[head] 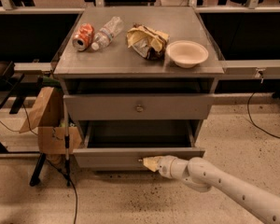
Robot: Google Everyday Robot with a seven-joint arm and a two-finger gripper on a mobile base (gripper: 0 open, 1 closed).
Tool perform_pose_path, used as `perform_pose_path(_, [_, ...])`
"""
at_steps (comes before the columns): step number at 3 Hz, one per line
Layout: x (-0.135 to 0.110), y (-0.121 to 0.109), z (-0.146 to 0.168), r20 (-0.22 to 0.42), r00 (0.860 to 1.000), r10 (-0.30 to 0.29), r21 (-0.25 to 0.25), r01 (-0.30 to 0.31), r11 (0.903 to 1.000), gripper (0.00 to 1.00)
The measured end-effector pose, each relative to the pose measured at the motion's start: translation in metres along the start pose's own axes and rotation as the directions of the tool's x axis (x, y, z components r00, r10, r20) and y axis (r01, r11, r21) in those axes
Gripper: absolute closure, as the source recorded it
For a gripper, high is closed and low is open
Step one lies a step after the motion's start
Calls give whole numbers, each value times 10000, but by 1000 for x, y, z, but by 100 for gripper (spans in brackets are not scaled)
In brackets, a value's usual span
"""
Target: Close middle drawer
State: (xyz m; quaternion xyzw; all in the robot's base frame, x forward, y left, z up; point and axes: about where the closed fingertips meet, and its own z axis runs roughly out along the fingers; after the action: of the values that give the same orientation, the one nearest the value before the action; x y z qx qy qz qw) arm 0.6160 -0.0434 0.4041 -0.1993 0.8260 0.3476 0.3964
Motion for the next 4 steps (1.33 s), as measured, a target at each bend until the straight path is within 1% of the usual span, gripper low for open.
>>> perform_pose_path(2, [0, -1, -1, 57, 10000, -22, 95, 21, 10000, 100])
perform_pose_path(3, [-4, -5, 3, 145, 9999, -51, 262, 47, 9996, 100])
perform_pose_path(4, [-2, -3, 0, 146, 9999, -51, 263, 47, 9996, 100])
